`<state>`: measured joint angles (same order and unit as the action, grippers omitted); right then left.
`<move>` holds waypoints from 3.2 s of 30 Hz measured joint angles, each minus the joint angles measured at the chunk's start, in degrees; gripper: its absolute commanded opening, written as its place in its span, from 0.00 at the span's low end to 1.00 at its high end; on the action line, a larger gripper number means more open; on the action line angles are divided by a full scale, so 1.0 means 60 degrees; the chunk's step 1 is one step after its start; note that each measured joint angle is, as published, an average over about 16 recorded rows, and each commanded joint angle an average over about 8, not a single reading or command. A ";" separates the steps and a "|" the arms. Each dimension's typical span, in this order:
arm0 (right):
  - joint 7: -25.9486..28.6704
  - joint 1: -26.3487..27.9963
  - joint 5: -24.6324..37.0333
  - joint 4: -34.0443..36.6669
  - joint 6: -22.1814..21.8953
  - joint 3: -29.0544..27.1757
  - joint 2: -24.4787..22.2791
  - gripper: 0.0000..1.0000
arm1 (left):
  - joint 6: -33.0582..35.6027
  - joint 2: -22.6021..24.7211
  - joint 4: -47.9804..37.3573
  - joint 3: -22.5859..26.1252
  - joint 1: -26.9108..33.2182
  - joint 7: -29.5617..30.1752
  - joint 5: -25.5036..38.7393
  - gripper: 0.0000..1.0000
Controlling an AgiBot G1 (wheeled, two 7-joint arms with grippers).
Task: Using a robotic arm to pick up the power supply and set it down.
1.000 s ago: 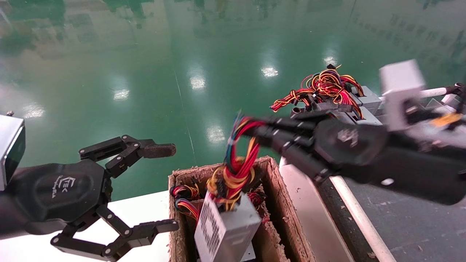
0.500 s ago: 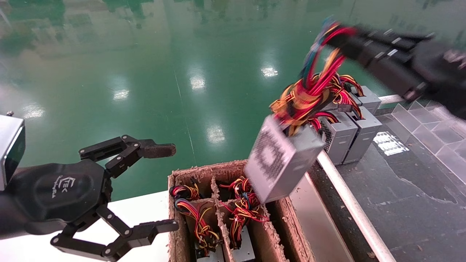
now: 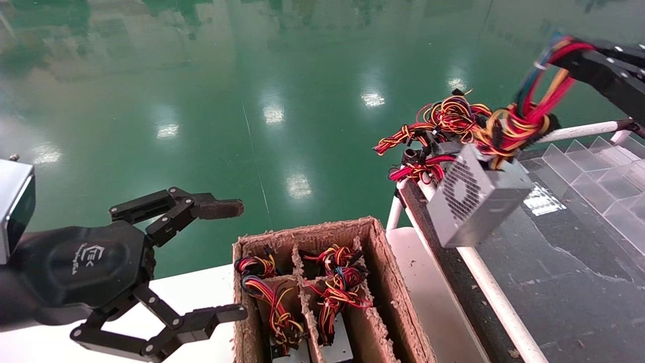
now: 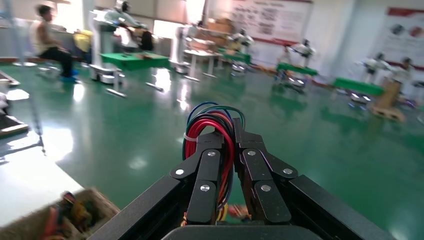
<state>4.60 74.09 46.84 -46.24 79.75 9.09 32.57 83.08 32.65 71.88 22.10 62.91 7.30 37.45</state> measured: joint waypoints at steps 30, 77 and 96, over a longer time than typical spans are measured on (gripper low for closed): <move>-0.1987 0.2423 0.3137 0.3634 -0.2515 0.1168 0.0922 0.00 | 0.0000 0.0000 0.0000 0.0001 0.0000 -0.0001 -0.0001 1.00; -0.3770 0.4641 0.4060 0.7270 -0.2453 0.1739 0.2087 1.00 | -0.0001 -0.0001 0.0000 0.0003 0.0001 -0.0001 -0.0002 1.00; -0.3058 0.4109 0.2856 0.6180 -0.1087 0.1195 0.1671 1.00 | -0.0003 -0.0001 -0.0004 0.0002 -0.0001 -0.0002 -0.0003 1.00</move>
<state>-13.75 98.74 63.98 -9.16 73.22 16.26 42.59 83.06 32.64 71.86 22.12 62.90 7.29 37.43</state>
